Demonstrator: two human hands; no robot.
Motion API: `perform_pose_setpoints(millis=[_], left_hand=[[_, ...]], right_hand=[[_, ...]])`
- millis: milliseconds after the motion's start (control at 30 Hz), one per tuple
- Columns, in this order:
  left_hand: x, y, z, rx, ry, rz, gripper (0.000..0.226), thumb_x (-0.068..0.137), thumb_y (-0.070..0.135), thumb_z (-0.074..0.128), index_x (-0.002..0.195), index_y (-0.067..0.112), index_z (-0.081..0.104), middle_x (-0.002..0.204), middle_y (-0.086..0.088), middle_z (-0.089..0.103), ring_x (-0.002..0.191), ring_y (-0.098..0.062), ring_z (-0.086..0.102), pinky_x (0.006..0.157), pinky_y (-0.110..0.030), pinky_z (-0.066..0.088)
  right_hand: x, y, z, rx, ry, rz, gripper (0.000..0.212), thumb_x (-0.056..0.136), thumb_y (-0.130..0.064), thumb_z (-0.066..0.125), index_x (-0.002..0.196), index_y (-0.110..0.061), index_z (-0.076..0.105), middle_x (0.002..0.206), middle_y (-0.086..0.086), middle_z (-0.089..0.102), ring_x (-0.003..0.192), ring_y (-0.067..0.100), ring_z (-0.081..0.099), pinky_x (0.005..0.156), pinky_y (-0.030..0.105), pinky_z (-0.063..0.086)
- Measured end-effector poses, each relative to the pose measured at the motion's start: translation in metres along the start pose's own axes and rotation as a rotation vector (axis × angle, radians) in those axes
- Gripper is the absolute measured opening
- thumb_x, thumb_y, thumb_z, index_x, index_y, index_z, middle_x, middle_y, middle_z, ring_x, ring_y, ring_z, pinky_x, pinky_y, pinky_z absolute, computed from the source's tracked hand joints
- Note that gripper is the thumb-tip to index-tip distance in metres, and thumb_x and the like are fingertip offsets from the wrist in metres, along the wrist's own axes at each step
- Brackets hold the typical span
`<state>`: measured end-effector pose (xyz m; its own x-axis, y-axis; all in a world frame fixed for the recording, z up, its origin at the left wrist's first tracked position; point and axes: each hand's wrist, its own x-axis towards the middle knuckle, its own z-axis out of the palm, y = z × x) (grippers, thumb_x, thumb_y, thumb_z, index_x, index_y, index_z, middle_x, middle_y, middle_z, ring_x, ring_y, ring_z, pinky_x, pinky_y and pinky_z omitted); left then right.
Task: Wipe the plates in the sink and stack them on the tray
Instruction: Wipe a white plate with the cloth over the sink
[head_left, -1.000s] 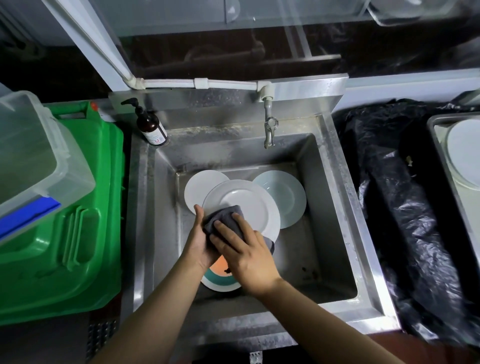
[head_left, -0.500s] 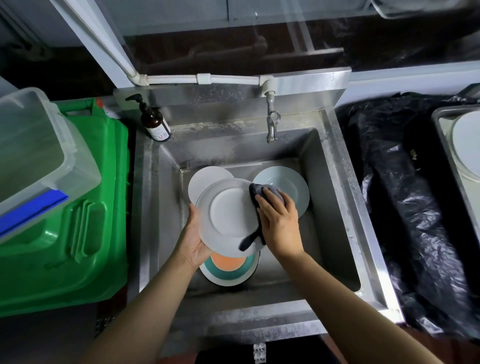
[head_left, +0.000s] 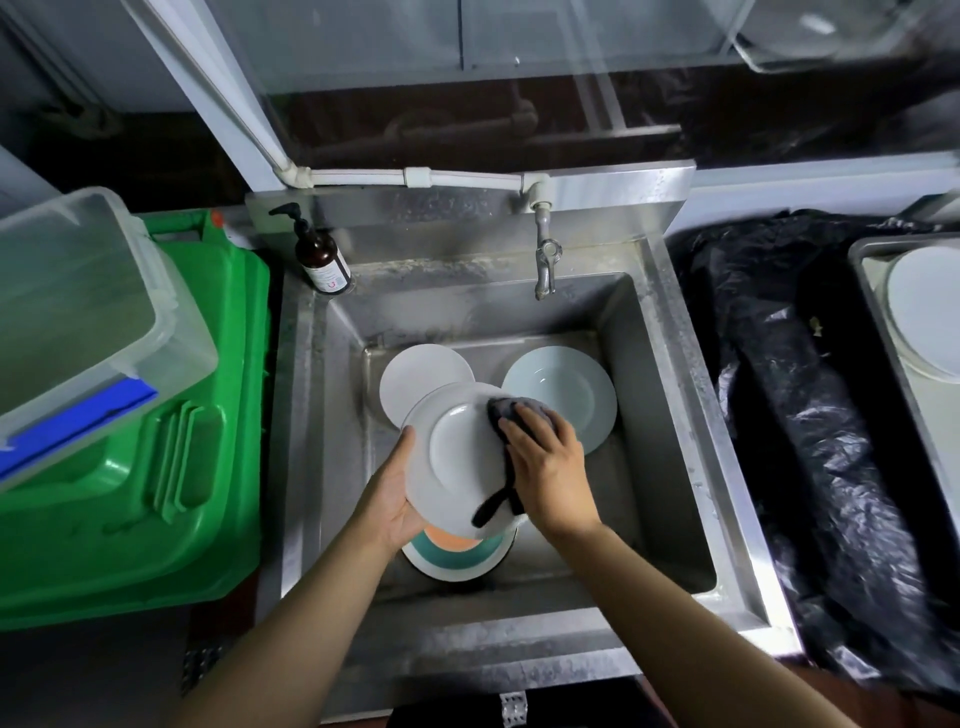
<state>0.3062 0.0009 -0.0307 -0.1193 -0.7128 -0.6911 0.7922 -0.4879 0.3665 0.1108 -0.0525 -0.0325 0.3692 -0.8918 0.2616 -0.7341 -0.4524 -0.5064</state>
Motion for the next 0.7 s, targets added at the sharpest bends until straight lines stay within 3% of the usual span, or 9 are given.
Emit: perform_pose_setpoints(millis=[100, 200, 233, 367, 467, 500, 533, 600, 700], left_hand=[[-0.001, 0.002, -0.006, 0.206, 0.097, 0.077, 0.06, 0.106, 0.051, 0.039, 0.15, 0.011, 0.048, 0.147, -0.018, 0.056, 0.137, -0.035, 0.052, 0.116, -0.052, 0.037], [0.004, 0.001, 0.002, 0.476, 0.189, 0.164, 0.052, 0.093, 0.054, 0.064, 0.131, 0.019, 0.065, 0.128, -0.009, 0.071, 0.123, -0.031, 0.064, 0.113, -0.055, 0.043], [0.005, -0.001, 0.005, 0.583, 0.202, 0.194, 0.046, 0.091, 0.052, 0.066, 0.124, 0.02, 0.069, 0.122, -0.006, 0.074, 0.12, -0.029, 0.065, 0.111, -0.053, 0.045], [0.004, -0.008, 0.009, 0.969, 0.102, 0.228, 0.038, 0.085, 0.06, 0.063, 0.108, 0.031, 0.075, 0.106, -0.002, 0.078, 0.108, -0.029, 0.07, 0.099, -0.054, 0.051], [0.006, -0.01, 0.005, 1.294, 0.011, 0.343, 0.025, 0.087, 0.048, 0.056, 0.097, 0.031, 0.072, 0.091, -0.002, 0.074, 0.088, -0.019, 0.069, 0.089, -0.048, 0.053], [0.005, -0.011, 0.004, 1.368, -0.017, 0.386, 0.023, 0.09, 0.042, 0.056, 0.102, 0.031, 0.073, 0.094, 0.0, 0.074, 0.091, -0.018, 0.069, 0.091, -0.047, 0.055], [0.007, -0.013, 0.002, 1.437, -0.055, 0.418, 0.027, 0.094, 0.036, 0.058, 0.116, 0.033, 0.072, 0.108, 0.005, 0.075, 0.105, -0.015, 0.068, 0.098, -0.043, 0.054], [0.01, -0.018, -0.004, 1.611, -0.128, 0.487, 0.047, 0.102, 0.024, 0.06, 0.147, 0.034, 0.053, 0.147, 0.007, 0.058, 0.138, -0.01, 0.049, 0.115, -0.035, 0.041], [0.013, -0.025, -0.017, 1.864, -0.18, 0.672, 0.051, 0.103, 0.019, 0.059, 0.152, 0.03, 0.048, 0.155, 0.006, 0.047, 0.147, -0.021, 0.039, 0.119, -0.046, 0.033]], right_hand=[[0.007, 0.007, -0.003, 0.08, -0.106, 0.155, 0.032, 0.097, -0.015, 0.055, 0.125, -0.015, 0.069, 0.134, 0.003, 0.063, 0.118, 0.031, 0.057, 0.106, 0.029, 0.041], [0.014, -0.003, -0.012, 0.279, -0.267, 0.413, 0.036, 0.097, -0.01, 0.055, 0.132, -0.016, 0.064, 0.13, 0.0, 0.065, 0.119, 0.02, 0.059, 0.096, 0.007, 0.034], [0.016, -0.008, -0.014, 0.322, -0.312, 0.474, 0.037, 0.098, -0.012, 0.055, 0.133, -0.017, 0.063, 0.129, 0.0, 0.065, 0.119, 0.018, 0.058, 0.094, 0.006, 0.033], [0.021, -0.014, -0.019, 0.457, -0.318, 0.691, 0.037, 0.098, -0.021, 0.056, 0.134, -0.021, 0.061, 0.125, -0.002, 0.067, 0.113, 0.017, 0.06, 0.095, 0.025, 0.045], [0.026, -0.014, -0.023, 0.68, -0.274, 0.893, 0.029, 0.095, -0.031, 0.063, 0.123, -0.024, 0.065, 0.114, 0.002, 0.07, 0.096, 0.016, 0.066, 0.088, 0.032, 0.054], [0.028, -0.014, -0.024, 0.731, -0.273, 0.951, 0.028, 0.093, -0.036, 0.067, 0.119, -0.025, 0.064, 0.109, 0.002, 0.07, 0.091, 0.016, 0.067, 0.084, 0.032, 0.056], [0.029, -0.014, -0.024, 0.754, -0.281, 1.006, 0.033, 0.09, -0.039, 0.07, 0.118, -0.025, 0.062, 0.104, 0.002, 0.069, 0.088, 0.017, 0.068, 0.081, 0.032, 0.057], [0.031, -0.01, -0.022, 0.76, -0.317, 1.123, 0.042, 0.086, -0.038, 0.075, 0.12, -0.022, 0.057, 0.099, 0.004, 0.066, 0.084, 0.019, 0.069, 0.076, 0.032, 0.059], [0.035, -0.006, -0.021, 0.773, -0.403, 1.292, 0.038, 0.083, -0.024, 0.077, 0.112, -0.005, 0.061, 0.094, 0.012, 0.067, 0.077, 0.026, 0.069, 0.072, 0.036, 0.061]])
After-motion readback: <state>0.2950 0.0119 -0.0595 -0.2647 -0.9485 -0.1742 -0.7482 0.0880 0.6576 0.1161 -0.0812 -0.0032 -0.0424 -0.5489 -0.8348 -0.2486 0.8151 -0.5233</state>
